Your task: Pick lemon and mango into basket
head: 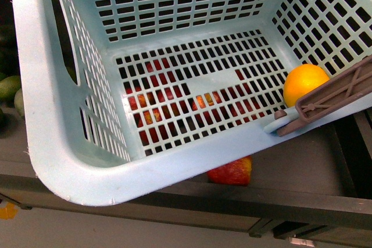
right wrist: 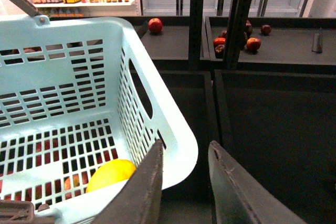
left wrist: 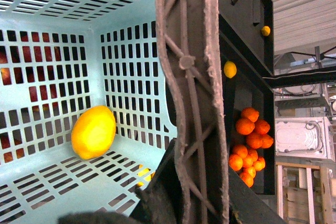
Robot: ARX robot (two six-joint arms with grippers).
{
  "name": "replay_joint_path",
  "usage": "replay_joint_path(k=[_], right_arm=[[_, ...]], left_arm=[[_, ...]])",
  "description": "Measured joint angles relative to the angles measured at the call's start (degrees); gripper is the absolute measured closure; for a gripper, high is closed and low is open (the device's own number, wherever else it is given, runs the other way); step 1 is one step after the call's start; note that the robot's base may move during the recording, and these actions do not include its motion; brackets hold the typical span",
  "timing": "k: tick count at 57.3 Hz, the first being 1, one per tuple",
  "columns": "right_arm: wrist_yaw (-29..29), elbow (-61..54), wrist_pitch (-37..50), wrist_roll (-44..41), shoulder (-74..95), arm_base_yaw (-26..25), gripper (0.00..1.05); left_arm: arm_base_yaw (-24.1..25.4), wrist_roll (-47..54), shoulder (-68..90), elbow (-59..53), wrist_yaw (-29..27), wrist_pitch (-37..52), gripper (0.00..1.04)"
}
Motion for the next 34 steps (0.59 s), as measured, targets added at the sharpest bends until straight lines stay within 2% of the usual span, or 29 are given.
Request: replay_joint_path(k=[17, 23, 34], right_arm=[[0.26, 0.00, -0.02, 0.04, -0.04, -0.02, 0.08], [0.22, 0.00, 0.00, 0.00, -0.07, 0.00, 0.09], [0.17, -0.20, -0.02, 0.02, -0.11, 0.00, 0.09]], left_arm=[[-0.55, 0.04, 0.00, 0.00, 0.55, 0.00, 0.98], [-0.66, -0.42, 0.00, 0.00, 1.49, 0.00, 0.98], [-0.42, -0.15, 0.02, 0.07, 0.02, 0.00, 0.98]])
